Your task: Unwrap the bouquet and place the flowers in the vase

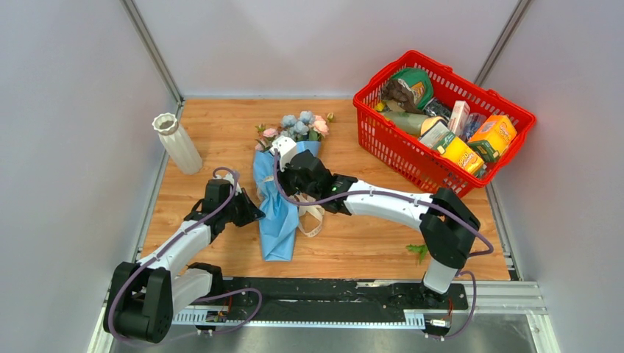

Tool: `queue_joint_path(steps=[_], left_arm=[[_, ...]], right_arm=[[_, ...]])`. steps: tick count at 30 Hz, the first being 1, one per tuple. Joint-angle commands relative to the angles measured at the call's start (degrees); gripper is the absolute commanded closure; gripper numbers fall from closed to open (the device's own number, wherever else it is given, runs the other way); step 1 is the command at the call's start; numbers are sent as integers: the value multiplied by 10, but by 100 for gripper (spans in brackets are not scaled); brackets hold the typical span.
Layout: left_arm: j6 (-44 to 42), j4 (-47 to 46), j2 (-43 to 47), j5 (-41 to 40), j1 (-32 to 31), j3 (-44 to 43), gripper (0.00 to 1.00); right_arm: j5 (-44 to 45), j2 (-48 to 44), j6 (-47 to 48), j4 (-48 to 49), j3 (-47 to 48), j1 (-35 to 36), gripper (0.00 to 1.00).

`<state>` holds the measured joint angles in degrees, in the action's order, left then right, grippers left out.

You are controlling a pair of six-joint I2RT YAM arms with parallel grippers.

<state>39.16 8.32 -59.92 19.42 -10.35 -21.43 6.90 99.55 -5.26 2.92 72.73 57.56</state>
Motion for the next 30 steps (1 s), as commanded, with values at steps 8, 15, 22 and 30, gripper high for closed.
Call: queue_joint_path(steps=[8, 15, 22, 30], left_arm=[[7, -22, 9, 11, 2, 2, 100], [4, -15, 10, 12, 2, -5, 100], [-3, -4, 10, 9, 2, -13, 100], [0, -9, 8, 11, 2, -9, 100]], right_arm=[[-55, 21, 10, 6, -7, -15, 53], [-94, 51, 68, 0, 6, -19, 41], [-201, 36, 97, -8, -5, -20, 36], [-290, 31, 149, -46, -9, -18, 36]])
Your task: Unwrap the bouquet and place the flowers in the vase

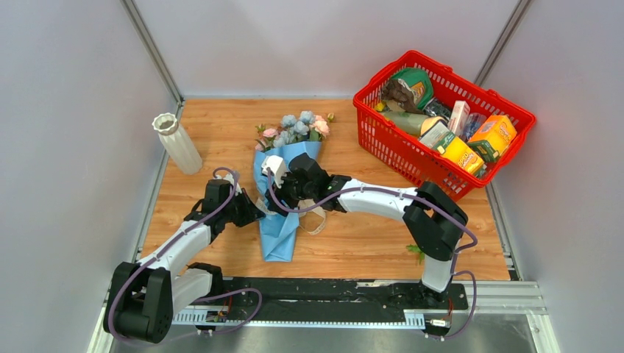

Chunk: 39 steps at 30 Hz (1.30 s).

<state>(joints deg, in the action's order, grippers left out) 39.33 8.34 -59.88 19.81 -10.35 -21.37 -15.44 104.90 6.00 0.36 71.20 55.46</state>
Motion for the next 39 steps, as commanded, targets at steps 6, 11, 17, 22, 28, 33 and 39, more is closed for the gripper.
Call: queue_joint_path(steps=[6, 11, 17, 22, 28, 33, 39], left_arm=[[4, -17, 8, 8, 2, -4, 100], [5, -15, 8, 7, 2, -9, 100], [4, -14, 5, 9, 2, -16, 100], [2, -13, 3, 9, 2, -18, 100], [0, -11, 3, 6, 2, -15, 100], [6, -18, 3, 2, 2, -11, 100], [10, -26, 0, 0, 2, -6, 100]], right_arm=[[-53, -6, 36, -30, 9, 2, 36], [-52, 15, 33, -46, 28, 10, 37], [-48, 38, 28, -62, 51, 15, 39], [-36, 55, 22, -71, 66, 18, 44], [19, 39, 9, -72, 97, 18, 94], [89, 9, -10, -74, 154, 18, 100], [273, -32, -18, -70, 218, 18, 100]])
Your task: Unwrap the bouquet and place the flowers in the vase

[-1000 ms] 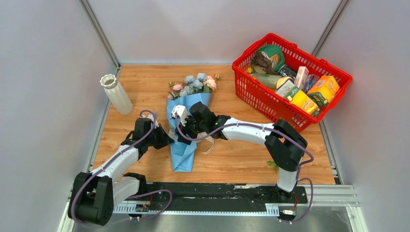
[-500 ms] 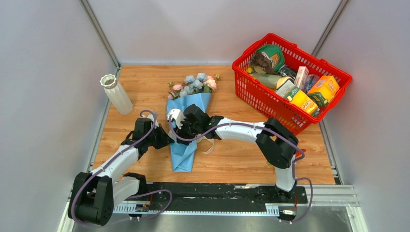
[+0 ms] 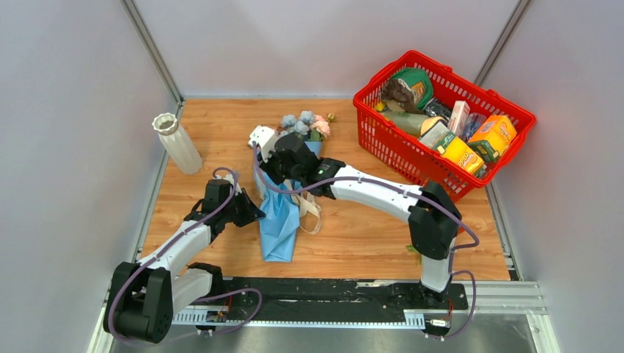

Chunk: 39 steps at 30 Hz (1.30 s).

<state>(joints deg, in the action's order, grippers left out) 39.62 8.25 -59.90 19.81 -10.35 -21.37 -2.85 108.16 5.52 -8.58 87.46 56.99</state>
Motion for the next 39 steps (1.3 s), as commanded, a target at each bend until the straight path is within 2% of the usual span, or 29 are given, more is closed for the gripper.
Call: queue_joint_path(steps=[1, 5, 9, 22, 31, 39], left_arm=[[7, -26, 0, 0, 2, -5, 100], [4, -18, 1, -7, 2, -5, 100], [3, -15, 2, -14, 2, -10, 100], [8, -4, 1, -50, 2, -21, 100], [21, 4, 7, -63, 2, -17, 100], [15, 28, 40, -90, 2, -16, 100]], right_arm=[[170, -71, -10, 22, 64, 0, 100], [222, -99, 8, 33, 111, -7, 100], [238, -130, 61, 42, 153, -7, 100], [311, -294, 189, 104, 169, -9, 100], [362, -326, 266, 145, 167, -29, 100], [385, -309, 306, 148, 222, -44, 100]])
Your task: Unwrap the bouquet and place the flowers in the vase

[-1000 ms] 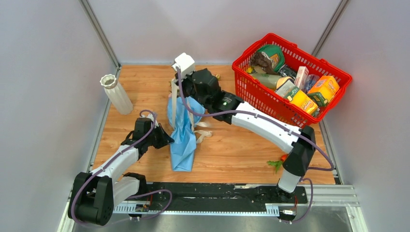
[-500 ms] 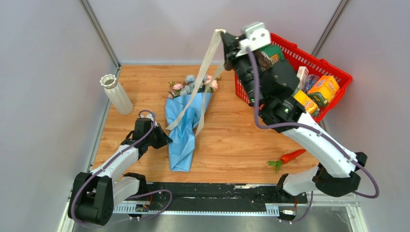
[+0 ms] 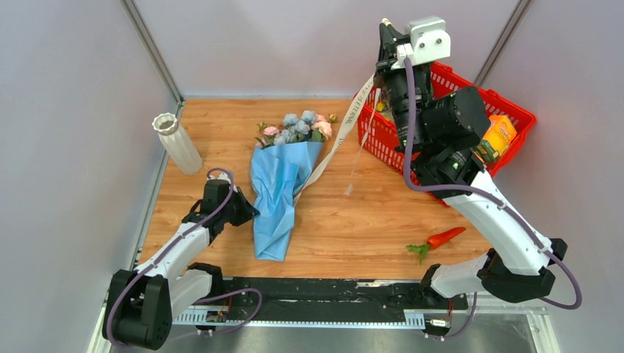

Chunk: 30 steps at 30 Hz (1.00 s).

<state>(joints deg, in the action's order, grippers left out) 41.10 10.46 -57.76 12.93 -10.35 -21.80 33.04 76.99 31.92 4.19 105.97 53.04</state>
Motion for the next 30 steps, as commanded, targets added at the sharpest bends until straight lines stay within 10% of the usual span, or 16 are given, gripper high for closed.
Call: queue_joint_path(steps=[1, 18, 30], left_arm=[[2, 6, 21, -21, 2, -10, 100], [6, -10, 78, 20, 2, 15, 100], [12, -20, 87, 33, 2, 33, 100]], right_arm=[[39, 4, 39, 18, 34, -5, 100], [-149, -114, -649, -127, -566, -4, 100], [-39, 27, -938, -156, -622, -4, 33]])
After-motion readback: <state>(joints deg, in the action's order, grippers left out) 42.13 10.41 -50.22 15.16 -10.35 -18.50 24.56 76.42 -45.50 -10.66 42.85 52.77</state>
